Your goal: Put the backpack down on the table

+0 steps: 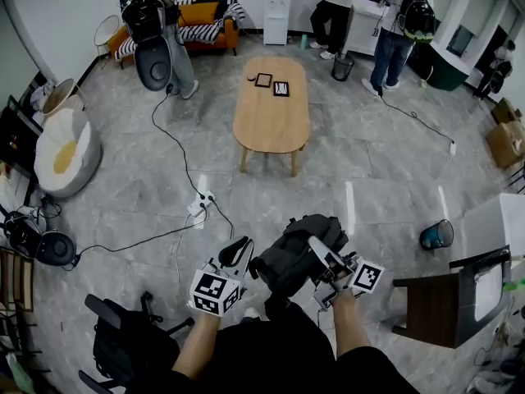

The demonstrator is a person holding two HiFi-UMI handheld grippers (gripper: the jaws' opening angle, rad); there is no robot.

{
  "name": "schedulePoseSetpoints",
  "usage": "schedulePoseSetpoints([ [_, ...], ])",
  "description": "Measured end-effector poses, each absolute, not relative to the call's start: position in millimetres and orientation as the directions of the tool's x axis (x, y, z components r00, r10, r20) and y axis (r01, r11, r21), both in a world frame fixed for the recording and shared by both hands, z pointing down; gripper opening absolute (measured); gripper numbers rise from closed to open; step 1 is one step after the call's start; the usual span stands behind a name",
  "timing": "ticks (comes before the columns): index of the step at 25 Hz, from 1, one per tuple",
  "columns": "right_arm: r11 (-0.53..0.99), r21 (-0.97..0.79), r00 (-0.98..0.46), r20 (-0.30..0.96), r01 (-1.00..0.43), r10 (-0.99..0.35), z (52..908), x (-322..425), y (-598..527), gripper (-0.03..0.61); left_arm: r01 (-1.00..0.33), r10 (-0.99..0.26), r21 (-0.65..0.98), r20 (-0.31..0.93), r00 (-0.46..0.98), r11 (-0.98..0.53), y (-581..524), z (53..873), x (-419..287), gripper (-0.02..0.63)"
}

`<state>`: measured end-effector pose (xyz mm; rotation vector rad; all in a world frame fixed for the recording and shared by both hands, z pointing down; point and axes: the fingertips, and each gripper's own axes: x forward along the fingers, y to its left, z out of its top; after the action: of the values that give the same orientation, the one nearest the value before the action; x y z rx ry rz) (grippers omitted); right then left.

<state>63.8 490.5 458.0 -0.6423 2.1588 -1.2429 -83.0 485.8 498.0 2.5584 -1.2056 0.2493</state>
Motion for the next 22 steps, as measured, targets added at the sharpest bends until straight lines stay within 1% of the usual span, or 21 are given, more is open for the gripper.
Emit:
schedulePoseSetpoints([
  [14,0.470,-0.876,-0.793,-0.213,-0.103,-0.570,461.8,94.9,416.9,0.011,-0.817,-0.759,0.195,0.303,0.577,-0.543,426.5,501.4,-36.6,0.044],
  [22,0.454,-0.887,-0.787,-0.217,-0.090,-0.578,466.4,106.1,387.2,0.011,-0.814,-0.750,0.203,0.317,0.580,-0.544,400.3,508.0,-26.3,0.044],
])
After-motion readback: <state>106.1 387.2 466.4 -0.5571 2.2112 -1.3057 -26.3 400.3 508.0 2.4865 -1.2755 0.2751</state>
